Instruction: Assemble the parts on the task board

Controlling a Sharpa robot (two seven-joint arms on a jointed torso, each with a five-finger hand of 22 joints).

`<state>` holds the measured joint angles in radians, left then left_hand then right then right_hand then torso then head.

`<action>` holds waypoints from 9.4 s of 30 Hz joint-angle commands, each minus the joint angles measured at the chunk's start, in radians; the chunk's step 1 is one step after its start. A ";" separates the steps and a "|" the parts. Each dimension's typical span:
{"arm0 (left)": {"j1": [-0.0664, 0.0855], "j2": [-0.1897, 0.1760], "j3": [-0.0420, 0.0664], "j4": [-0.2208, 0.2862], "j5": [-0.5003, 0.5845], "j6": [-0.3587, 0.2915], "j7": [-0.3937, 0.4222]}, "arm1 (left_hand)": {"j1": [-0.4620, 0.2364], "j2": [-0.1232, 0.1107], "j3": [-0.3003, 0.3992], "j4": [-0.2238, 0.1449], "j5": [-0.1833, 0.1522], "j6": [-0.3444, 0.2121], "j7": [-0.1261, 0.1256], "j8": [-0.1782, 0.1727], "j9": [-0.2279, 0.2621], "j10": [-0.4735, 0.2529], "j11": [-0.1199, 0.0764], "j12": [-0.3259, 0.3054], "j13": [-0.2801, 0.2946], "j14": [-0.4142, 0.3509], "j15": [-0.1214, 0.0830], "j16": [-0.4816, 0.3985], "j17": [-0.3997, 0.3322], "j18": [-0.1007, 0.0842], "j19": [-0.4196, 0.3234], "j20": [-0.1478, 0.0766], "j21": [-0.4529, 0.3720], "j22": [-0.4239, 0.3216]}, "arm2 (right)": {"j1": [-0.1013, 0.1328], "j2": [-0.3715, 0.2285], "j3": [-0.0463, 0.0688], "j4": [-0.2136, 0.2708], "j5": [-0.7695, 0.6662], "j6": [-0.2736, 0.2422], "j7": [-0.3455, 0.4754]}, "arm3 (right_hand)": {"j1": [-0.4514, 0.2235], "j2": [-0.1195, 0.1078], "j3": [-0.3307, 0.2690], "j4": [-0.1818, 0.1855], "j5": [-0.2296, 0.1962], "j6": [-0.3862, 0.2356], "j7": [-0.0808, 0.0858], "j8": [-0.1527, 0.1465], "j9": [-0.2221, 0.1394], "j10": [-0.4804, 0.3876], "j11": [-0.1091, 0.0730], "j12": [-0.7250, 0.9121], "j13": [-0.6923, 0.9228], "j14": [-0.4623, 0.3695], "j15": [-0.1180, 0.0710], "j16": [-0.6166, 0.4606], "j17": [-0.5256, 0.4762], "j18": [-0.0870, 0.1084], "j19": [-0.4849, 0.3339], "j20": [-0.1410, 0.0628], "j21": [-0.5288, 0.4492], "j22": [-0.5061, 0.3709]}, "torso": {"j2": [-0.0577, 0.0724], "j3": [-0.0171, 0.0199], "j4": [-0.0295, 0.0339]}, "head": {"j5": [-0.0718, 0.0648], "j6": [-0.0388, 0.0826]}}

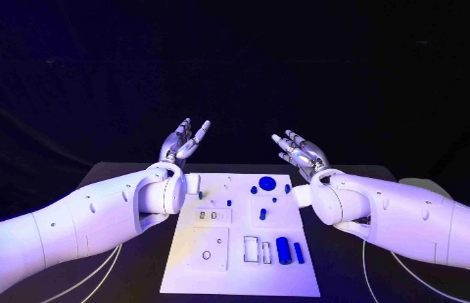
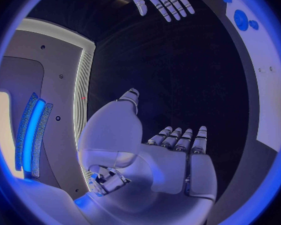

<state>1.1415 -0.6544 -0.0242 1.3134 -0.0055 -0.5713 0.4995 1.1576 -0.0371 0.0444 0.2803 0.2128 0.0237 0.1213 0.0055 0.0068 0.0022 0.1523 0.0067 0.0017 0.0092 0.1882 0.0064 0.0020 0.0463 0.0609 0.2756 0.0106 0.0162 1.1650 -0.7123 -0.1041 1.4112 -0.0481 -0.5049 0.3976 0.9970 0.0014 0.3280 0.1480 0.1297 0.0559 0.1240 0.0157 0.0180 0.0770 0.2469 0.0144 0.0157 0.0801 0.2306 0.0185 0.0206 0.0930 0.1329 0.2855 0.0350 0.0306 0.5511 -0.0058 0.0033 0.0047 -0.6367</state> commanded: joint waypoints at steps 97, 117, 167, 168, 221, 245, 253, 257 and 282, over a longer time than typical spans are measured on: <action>0.074 -0.281 0.004 0.378 -0.030 0.174 -0.020 | 0.370 -0.077 0.130 0.003 0.000 0.795 0.110 0.284 0.170 1.013 0.026 0.107 0.065 0.965 -0.057 0.333 0.229 0.138 0.862 -0.035 0.314 0.071 | 0.150 0.029 -0.014 -0.049 -1.656 0.307 -0.486 | 0.276 -0.208 0.230 -0.098 0.052 0.921 0.032 0.251 0.267 1.103 -0.158 0.059 0.156 1.317 -0.228 0.754 0.510 -0.059 1.347 -0.176 1.451 1.378 | 0.240 -0.0314 0.0591 | -0.075 0.011; 0.084 -0.289 0.004 0.382 -0.030 0.173 -0.026 | 0.365 -0.077 0.131 0.005 0.000 0.792 0.113 0.281 0.169 1.010 0.028 0.102 0.065 0.964 -0.056 0.331 0.230 0.138 0.863 -0.035 0.313 0.070 | 0.151 0.023 -0.014 -0.031 -1.656 0.191 -0.503 | 0.309 -0.138 0.281 -0.110 -0.021 0.978 -0.001 0.315 0.334 1.173 -0.186 0.067 0.174 1.316 -0.248 0.758 0.499 -0.066 1.363 -0.193 1.474 1.421 | 0.249 -0.0325 0.0610 | -0.076 0.013; 0.085 -0.277 0.004 0.366 -0.030 0.182 -0.032 | 0.365 -0.077 0.133 0.004 0.000 0.791 0.114 0.280 0.168 1.009 0.028 0.100 0.064 0.963 -0.055 0.330 0.231 0.138 0.863 -0.035 0.312 0.069 | 0.144 0.240 -0.003 -0.225 -1.632 0.051 -0.534 | 0.291 -0.151 0.282 -0.107 -0.013 0.962 0.004 0.318 0.350 1.167 -0.182 0.056 0.174 1.317 -0.245 0.759 0.496 -0.066 1.362 -0.192 1.474 1.422 | 0.259 -0.0313 0.0624 | -0.052 0.025; 0.085 -0.277 0.004 0.365 -0.030 0.182 -0.032 | 0.365 -0.077 0.133 0.004 0.000 0.791 0.114 0.280 0.168 1.009 0.028 0.100 0.064 0.963 -0.055 0.330 0.231 0.138 0.863 -0.035 0.312 0.069 | 0.143 0.240 -0.003 -0.225 -1.632 0.051 -0.532 | 0.291 -0.151 0.282 -0.107 -0.013 0.962 0.004 0.318 0.350 1.167 -0.182 0.056 0.174 1.317 -0.245 0.759 0.496 -0.066 1.362 -0.192 1.474 1.422 | 0.259 -0.0312 0.0620 | -0.051 0.025; 0.088 -0.287 0.003 0.352 -0.030 0.190 -0.038 | 0.365 -0.078 0.139 0.003 -0.002 0.789 0.110 0.277 0.166 1.009 0.028 0.092 0.065 0.961 -0.054 0.326 0.234 0.138 0.864 -0.034 0.309 0.066 | 0.167 -0.086 0.013 0.022 -1.330 0.093 -0.525 | 0.246 -0.251 0.168 -0.050 0.069 0.831 0.027 0.209 0.349 1.262 -0.185 0.220 0.234 1.309 -0.244 0.781 0.479 -0.067 1.368 -0.185 1.474 1.435 | 0.255 -0.0216 0.0308 | -0.040 0.030; 0.088 -0.283 0.003 0.339 -0.030 0.195 -0.040 | 0.365 -0.078 0.140 0.002 -0.003 0.790 0.108 0.277 0.166 1.011 0.026 0.092 0.065 0.960 -0.055 0.325 0.234 0.138 0.864 -0.034 0.308 0.065 | 0.156 -0.077 0.011 -0.038 -1.218 0.211 -0.532 | 0.276 -0.219 0.001 0.011 0.100 0.732 0.034 0.297 0.407 1.460 -0.176 1.519 1.515 1.315 -0.241 0.778 0.458 -0.093 1.438 -0.187 1.536 1.540 | 0.257 -0.0206 0.0298 | -0.036 0.022; 0.088 -0.281 0.003 0.337 -0.030 0.197 -0.041 | 0.365 -0.078 0.140 0.002 -0.003 0.790 0.108 0.277 0.166 1.011 0.026 0.092 0.065 0.960 -0.055 0.325 0.234 0.138 0.864 -0.034 0.308 0.065 | 0.151 -0.046 0.009 -0.062 -1.236 0.207 -0.538 | 0.283 -0.216 0.002 0.010 0.098 0.726 0.035 0.297 0.406 1.457 -0.175 1.517 1.513 1.315 -0.240 0.779 0.457 -0.093 1.438 -0.187 1.536 1.540 | 0.256 -0.0210 0.0294 | -0.035 0.017; 0.088 -0.281 0.003 0.337 -0.030 0.198 -0.041 | 0.365 -0.078 0.140 0.002 -0.003 0.790 0.108 0.277 0.166 1.011 0.026 0.092 0.065 0.960 -0.055 0.325 0.234 0.138 0.864 -0.034 0.308 0.065 | 0.151 -0.038 0.008 -0.071 -1.243 0.208 -0.540 | 0.287 -0.214 0.003 0.008 0.096 0.725 0.036 0.298 0.407 1.458 -0.174 1.518 1.514 1.315 -0.239 0.779 0.457 -0.093 1.438 -0.186 1.536 1.540 | 0.256 -0.0215 0.0292 | -0.035 0.016; 0.087 -0.281 0.003 0.333 -0.030 0.199 -0.044 | 0.366 -0.077 0.143 0.002 -0.002 0.791 0.107 0.277 0.166 1.013 0.025 0.089 0.065 0.960 -0.056 0.323 0.236 0.138 0.865 -0.034 0.307 0.064 | 0.138 -0.023 0.005 -0.085 -1.300 0.243 -0.562 | 0.331 -0.193 0.046 -0.017 0.093 0.756 0.033 0.321 0.409 1.494 -0.176 1.556 1.555 1.313 -0.241 0.781 0.455 -0.093 1.438 -0.187 1.536 1.540 | 0.256 -0.0200 0.0276 | -0.030 0.006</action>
<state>1.2277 -0.9374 -0.0220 1.6452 -0.0317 -0.3903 0.4506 1.5250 -0.1095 0.1812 0.2841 0.2151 0.8134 0.2070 0.2861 0.1742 1.0098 0.1736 0.0996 0.0678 0.9685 0.1325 0.3357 0.2365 0.1698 0.9203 0.2414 0.3204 0.0809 1.3086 -0.7347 -0.0959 1.3258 -1.3165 -0.3003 -0.1456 1.3185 -0.1885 0.3678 0.1306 0.2266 0.8064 0.1561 0.3324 0.4266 1.4650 0.0697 1.5665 1.3078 1.3933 -0.0160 0.7948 0.4760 0.0067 1.4662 0.0935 1.5671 1.3081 0.8071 -0.0262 0.0321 -0.0253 -0.6300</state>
